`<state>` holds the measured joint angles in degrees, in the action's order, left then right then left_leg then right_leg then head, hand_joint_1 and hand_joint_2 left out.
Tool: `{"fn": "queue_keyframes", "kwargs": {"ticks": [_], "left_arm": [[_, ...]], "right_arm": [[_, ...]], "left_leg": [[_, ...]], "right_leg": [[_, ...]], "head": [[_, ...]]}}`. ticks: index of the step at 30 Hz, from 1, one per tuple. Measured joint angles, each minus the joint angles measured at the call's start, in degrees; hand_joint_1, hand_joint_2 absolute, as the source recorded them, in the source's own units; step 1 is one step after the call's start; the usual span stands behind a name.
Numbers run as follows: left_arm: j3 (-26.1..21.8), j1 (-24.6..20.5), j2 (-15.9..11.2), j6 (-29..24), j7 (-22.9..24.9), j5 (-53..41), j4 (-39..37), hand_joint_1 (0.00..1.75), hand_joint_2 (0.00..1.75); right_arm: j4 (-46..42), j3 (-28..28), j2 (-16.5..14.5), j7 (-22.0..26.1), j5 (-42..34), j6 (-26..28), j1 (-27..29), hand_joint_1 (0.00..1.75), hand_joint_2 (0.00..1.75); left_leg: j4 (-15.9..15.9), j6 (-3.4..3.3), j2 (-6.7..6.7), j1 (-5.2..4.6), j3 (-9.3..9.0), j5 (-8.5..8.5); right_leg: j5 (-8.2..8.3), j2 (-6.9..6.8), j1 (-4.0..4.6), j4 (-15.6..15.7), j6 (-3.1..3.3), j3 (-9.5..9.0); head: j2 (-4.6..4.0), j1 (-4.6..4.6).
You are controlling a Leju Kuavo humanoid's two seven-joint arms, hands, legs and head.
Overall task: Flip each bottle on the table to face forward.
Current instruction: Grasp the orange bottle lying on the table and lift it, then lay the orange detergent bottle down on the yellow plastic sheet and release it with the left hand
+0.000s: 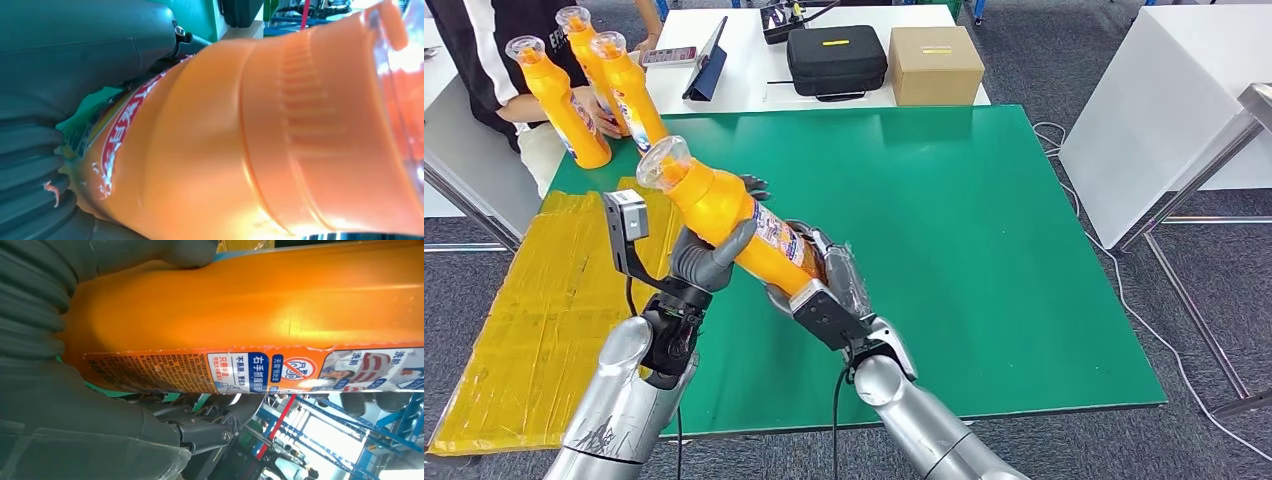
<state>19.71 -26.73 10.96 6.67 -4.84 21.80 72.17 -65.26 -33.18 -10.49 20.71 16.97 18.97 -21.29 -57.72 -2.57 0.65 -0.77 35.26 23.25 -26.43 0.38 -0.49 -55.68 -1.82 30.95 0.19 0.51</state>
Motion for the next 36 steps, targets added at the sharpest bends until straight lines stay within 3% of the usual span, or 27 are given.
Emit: {"fn": "queue_keyframes", "kwargs": {"ticks": [20, 24, 28, 32, 36], "left_arm": [[0.0, 0.2, 0.0, -0.5, -0.8, -0.7, 0.0, 1.75, 1.75], [-0.1, 0.3, 0.0, -0.7, -1.1, -1.1, 0.0, 1.75, 1.75], [-0.9, 0.1, -0.5, -4.3, -2.4, -5.5, 0.3, 1.75, 1.75], [-4.5, -0.1, -3.0, -8.8, -5.0, -11.2, 1.8, 1.75, 1.75], [-6.7, -0.1, -4.4, -10.0, -6.3, -13.9, 2.4, 1.75, 1.75]], "right_arm": [[0.3, -0.4, -0.2, 0.0, -0.5, -0.4, 0.1, 1.75, 1.75], [0.3, -0.3, -0.2, 0.1, -0.7, -0.1, 0.3, 0.01, 1.75], [-1.4, -0.3, 0.3, 0.4, -0.7, 1.1, 1.4, 0.0, 1.75], [-8.1, 1.4, 2.6, 0.3, -0.3, 1.7, 4.1, 0.0, 1.75], [-11.9, 2.9, 3.9, 0.4, -0.4, 2.3, 5.6, 0.0, 1.75]], "left_leg": [[0.0, 0.0, 0.0, 0.0, 0.0, 0.0], [0.0, 0.0, 0.0, 0.0, 0.0, 0.0], [0.0, 0.0, -0.01, 0.0, 0.01, 0.0], [0.0, 0.0, -0.02, 0.0, 0.01, 0.0], [0.0, 0.0, -0.01, 0.01, 0.01, 0.0]], "right_leg": [[0.0, 0.0, 0.0, 0.0, 0.0, 0.0], [0.0, 0.0, 0.0, 0.0, 0.0, 0.01], [0.0, 0.0, 0.0, 0.0, 0.0, 0.02], [0.0, 0.0, 0.0, 0.0, 0.0, 0.03], [0.0, 0.0, 0.0, 0.0, 0.0, 0.04]], "head": [[-0.02, -0.01], [-0.01, -0.01], [-0.02, 0.0], [-0.01, 0.0], [-0.02, -0.01]]}}
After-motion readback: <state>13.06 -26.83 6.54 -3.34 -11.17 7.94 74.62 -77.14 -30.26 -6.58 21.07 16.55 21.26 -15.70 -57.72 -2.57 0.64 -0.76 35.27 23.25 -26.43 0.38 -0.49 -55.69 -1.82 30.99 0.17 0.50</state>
